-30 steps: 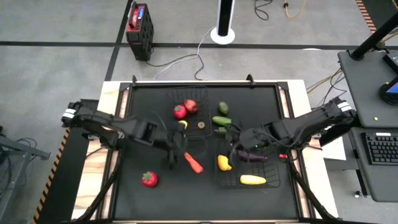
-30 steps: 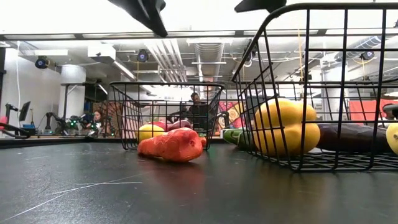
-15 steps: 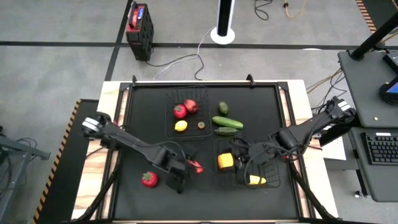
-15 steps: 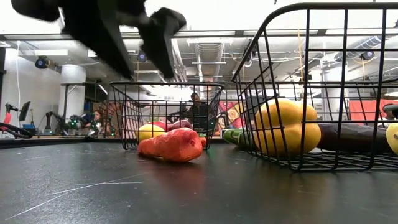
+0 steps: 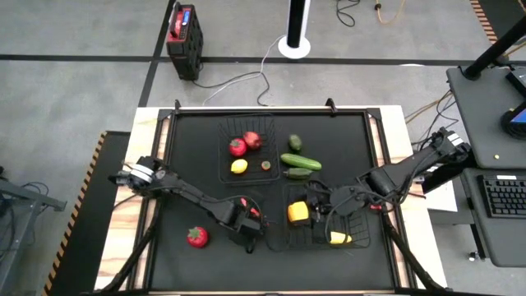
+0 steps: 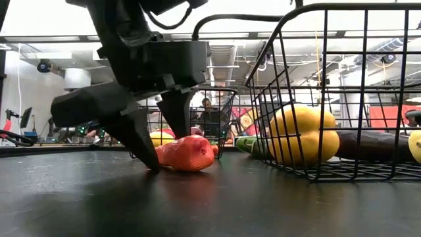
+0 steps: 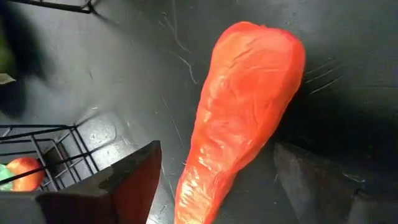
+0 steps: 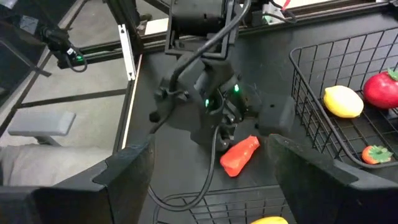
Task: Sort produce into baskets
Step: Put the carrot into the bottom black wire basket
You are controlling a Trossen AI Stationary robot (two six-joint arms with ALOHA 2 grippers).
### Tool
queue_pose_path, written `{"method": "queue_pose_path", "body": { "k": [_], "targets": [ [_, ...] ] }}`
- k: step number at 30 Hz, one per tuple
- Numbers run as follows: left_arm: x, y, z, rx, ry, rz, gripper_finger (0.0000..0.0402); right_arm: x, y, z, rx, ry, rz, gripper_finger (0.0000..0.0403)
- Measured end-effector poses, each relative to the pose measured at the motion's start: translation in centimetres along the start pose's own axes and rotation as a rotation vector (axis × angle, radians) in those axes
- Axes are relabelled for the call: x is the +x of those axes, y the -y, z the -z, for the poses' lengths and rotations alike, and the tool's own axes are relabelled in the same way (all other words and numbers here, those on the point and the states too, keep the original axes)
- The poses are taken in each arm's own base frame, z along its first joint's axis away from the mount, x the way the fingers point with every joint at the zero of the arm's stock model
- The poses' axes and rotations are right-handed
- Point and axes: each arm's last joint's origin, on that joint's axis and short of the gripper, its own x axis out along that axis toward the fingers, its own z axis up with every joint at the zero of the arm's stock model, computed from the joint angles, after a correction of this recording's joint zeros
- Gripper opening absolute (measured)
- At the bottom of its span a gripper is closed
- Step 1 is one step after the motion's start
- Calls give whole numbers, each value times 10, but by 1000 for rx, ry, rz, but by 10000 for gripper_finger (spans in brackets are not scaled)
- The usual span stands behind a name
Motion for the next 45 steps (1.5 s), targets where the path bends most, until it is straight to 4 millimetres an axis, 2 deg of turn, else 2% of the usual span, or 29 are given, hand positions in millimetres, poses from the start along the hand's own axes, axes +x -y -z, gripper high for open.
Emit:
{"method": "queue_pose_path", "body": {
  "k": [7,10,19,22,27,34,37,40,45],
  "targets": [
    [3,-3,1,-35,0,33,271,0,0,0,0,0,0,299],
    [3,-3,1,-38,2,46,236,0,0,0,-7,0,0,299],
    [2,-3,1,-48,11,58,99,0,0,0,-18,0,0,299],
    [-4,-4,0,-51,28,54,80,0,0,0,-33,0,0,299],
    [-31,-13,-1,-77,106,43,86,1,-2,1,-97,15,3,299],
    [-103,-29,0,-140,365,18,88,6,-13,16,-219,84,41,299],
    [-128,-30,6,-166,501,3,88,9,-21,22,-281,188,45,299],
    [-142,-29,18,-195,635,-18,88,12,-26,29,-343,291,68,299],
    [-154,-30,37,-324,855,-83,89,24,-21,46,-379,437,85,299]
  ]
}}
